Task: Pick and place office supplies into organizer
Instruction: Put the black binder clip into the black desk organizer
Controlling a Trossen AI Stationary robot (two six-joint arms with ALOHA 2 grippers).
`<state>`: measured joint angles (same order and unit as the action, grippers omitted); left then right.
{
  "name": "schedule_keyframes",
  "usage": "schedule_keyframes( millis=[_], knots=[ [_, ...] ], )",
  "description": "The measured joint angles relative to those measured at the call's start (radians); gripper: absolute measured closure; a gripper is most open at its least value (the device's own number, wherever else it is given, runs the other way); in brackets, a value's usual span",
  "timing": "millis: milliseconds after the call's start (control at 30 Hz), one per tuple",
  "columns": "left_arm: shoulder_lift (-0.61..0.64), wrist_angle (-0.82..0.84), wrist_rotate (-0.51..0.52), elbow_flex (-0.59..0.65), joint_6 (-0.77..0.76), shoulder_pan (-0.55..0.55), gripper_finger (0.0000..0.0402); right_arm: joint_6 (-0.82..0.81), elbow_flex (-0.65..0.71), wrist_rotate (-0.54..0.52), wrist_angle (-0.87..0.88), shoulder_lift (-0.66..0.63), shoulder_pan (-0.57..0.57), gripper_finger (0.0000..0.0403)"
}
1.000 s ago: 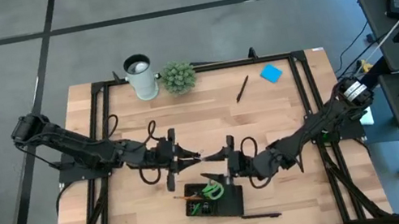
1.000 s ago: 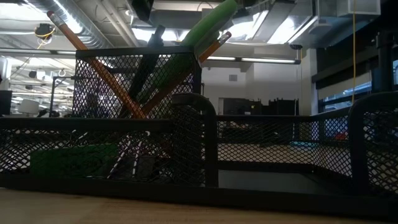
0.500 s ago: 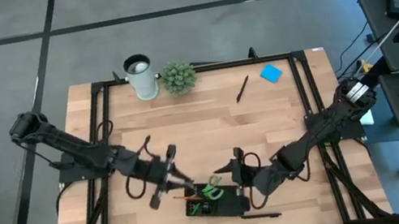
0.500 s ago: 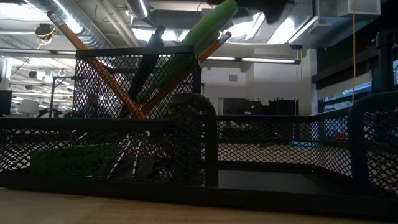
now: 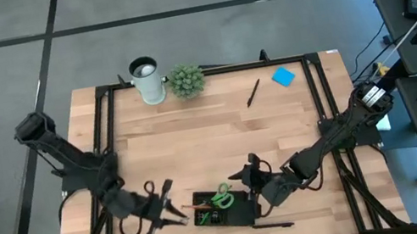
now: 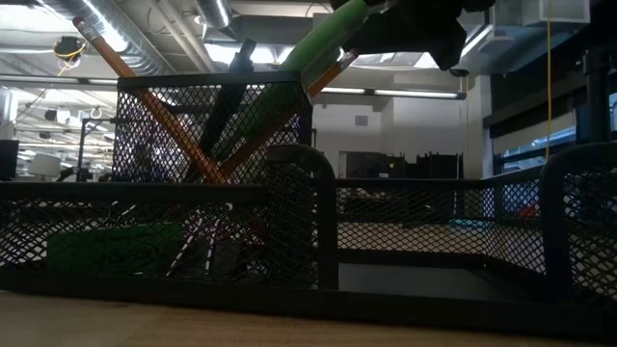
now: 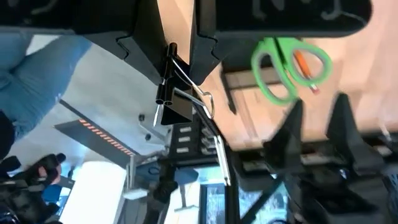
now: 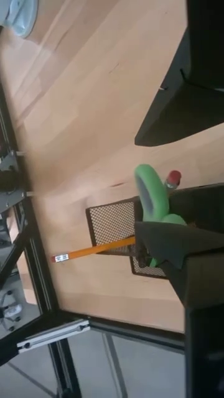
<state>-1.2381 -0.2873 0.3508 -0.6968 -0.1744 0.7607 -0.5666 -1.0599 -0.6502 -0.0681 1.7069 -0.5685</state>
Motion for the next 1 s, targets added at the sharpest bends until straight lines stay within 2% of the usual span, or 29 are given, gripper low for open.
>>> schedule_keyframes(
  millis=[300, 533, 700, 1000],
  knots=[
    [-0.063, 0.024, 0.227, 0.0, -0.139, 0.136, 0.0355, -0.009, 0.0, 0.0, -0.001, 0.0, 0.0, 0.0192],
    [-0.192, 0.004, 0.253, 0.0, -0.3, 0.16, 0.0355, -0.005, 0.0, 0.0, -0.001, 0.0, 0.002, 0.0192],
    [-0.278, -0.067, 0.327, 0.0, -0.389, 0.161, 0.0355, 0.017, 0.0, 0.0, 0.003, -0.001, 0.002, 0.0192],
    [-0.445, -0.177, 0.33, -0.018, -0.499, 0.132, 0.0355, -0.002, -0.001, 0.0, 0.096, -0.001, 0.002, 0.0192]
  ],
)
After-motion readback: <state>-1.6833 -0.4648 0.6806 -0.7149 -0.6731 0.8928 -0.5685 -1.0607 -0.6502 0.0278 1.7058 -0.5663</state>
